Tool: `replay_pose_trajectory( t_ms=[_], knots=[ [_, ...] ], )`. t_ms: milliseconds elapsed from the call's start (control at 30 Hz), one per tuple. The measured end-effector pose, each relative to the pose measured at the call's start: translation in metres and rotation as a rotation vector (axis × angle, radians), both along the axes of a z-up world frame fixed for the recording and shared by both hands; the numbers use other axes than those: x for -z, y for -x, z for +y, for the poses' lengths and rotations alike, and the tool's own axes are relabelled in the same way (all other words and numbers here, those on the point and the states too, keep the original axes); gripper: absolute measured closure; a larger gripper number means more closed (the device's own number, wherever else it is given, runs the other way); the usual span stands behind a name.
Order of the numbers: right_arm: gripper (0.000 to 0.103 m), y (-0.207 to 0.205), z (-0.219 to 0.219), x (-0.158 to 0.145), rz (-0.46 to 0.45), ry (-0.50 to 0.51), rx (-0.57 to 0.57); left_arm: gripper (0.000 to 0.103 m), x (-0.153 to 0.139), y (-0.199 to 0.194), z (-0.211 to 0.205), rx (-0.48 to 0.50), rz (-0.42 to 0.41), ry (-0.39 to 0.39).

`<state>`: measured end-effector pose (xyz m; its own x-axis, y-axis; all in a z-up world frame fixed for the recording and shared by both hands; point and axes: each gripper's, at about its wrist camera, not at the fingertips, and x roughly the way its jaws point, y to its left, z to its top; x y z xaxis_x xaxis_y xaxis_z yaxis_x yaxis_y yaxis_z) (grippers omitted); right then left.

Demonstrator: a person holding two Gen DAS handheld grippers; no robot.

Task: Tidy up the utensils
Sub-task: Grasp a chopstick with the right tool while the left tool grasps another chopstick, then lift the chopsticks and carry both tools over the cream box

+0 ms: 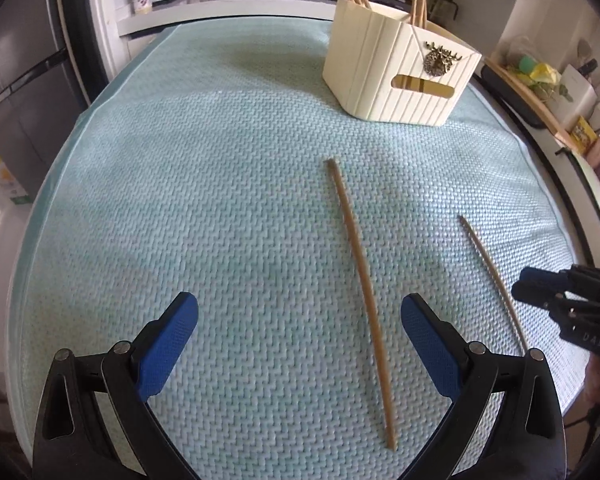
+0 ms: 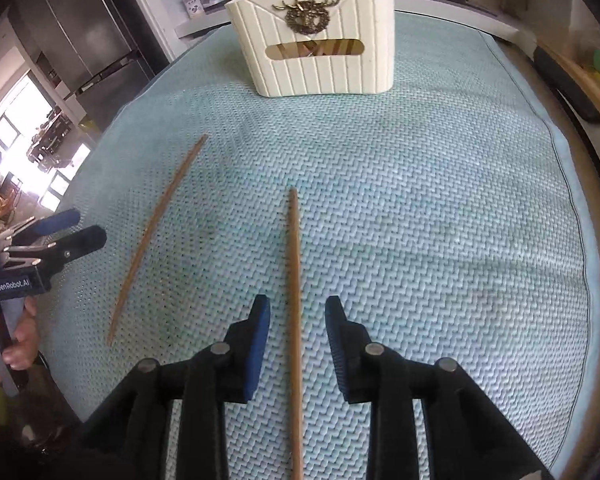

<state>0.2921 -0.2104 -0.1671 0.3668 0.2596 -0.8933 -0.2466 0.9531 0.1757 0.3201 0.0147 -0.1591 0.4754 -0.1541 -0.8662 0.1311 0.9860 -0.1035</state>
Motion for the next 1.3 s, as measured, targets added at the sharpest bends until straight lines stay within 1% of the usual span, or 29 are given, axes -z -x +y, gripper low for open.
replay_pose_trajectory(
  t_ms=[67,133,200,267,400,467,500,533,567,600,633,667,700,733,767,833,900,1000,1133,1233,1300],
  knots=[
    [0.074,-0.01,0.006,0.002,-0.001,0.021,-0.026,0.002,-0.001,-0.021,-0.009,0.012,-0.003,-0.012],
    [0.074,-0.017,0.016,0.007,-0.004,0.044,-0.04,0.002,0.001,-0.042,-0.019,0.02,-0.002,-0.039],
    [0.074,-0.03,0.023,0.013,-0.005,0.065,-0.048,0.002,0.006,-0.061,-0.031,0.031,0.003,-0.077],
    [0.074,-0.032,0.027,0.016,-0.008,0.082,-0.049,0.002,0.014,-0.076,-0.043,0.041,0.017,-0.118],
    [0.074,-0.043,0.034,0.017,-0.024,0.1,-0.056,0.002,0.027,-0.091,-0.055,0.045,0.027,-0.202],
    [0.074,-0.051,0.039,0.019,-0.026,0.102,-0.062,0.003,0.028,-0.091,-0.056,0.05,0.029,-0.207],
    [0.074,-0.054,0.041,0.019,-0.028,0.104,-0.067,0.007,0.029,-0.092,-0.056,0.053,0.032,-0.203],
    [0.074,-0.058,0.047,0.021,-0.03,0.107,-0.075,0.018,0.03,-0.091,-0.055,0.059,0.041,-0.192],
    [0.083,-0.058,0.05,0.02,-0.032,0.109,-0.084,0.023,0.031,-0.091,-0.054,0.066,0.057,-0.178],
    [0.092,-0.057,0.053,0.017,-0.032,0.111,-0.092,0.032,0.032,-0.09,-0.052,0.074,0.071,-0.153],
    [0.097,-0.054,0.057,0.019,-0.026,0.105,-0.093,0.041,0.031,-0.09,-0.051,0.078,0.073,-0.125],
    [0.097,-0.055,0.056,0.018,-0.023,0.095,-0.091,0.047,0.03,-0.088,-0.049,0.079,0.071,-0.123],
    [0.097,-0.055,0.055,0.017,-0.026,0.089,-0.084,0.064,0.029,-0.087,-0.049,0.088,0.069,-0.123],
    [0.097,-0.051,0.051,0.013,-0.035,0.078,-0.075,0.084,0.027,-0.085,-0.049,0.1,0.072,-0.11],
    [0.097,-0.049,0.048,0.009,-0.047,0.057,-0.066,0.093,0.026,-0.084,-0.047,0.111,0.082,-0.084],
    [0.097,-0.042,0.039,-0.003,-0.077,0.022,-0.043,0.098,0.022,-0.08,-0.042,0.121,0.09,-0.036],
    [0.097,-0.036,0.031,-0.019,-0.12,-0.018,-0.025,0.099,0.011,-0.073,-0.038,0.125,0.058,-0.016],
    [0.097,-0.022,0.018,-0.044,-0.178,-0.066,0.009,0.1,-0.016,-0.053,-0.035,0.129,0.006,0.055],
    [0.097,-0.005,0.004,-0.073,-0.255,-0.128,0.048,0.1,-0.058,-0.03,-0.025,0.127,-0.087,0.114],
    [0.097,0.003,-0.003,-0.091,-0.294,-0.155,0.063,0.1,-0.079,-0.02,-0.02,0.125,-0.139,0.123],
    [0.097,0.006,-0.007,-0.098,-0.307,-0.169,0.07,0.1,-0.079,-0.023,-0.016,0.121,-0.127,0.119]
  ],
)
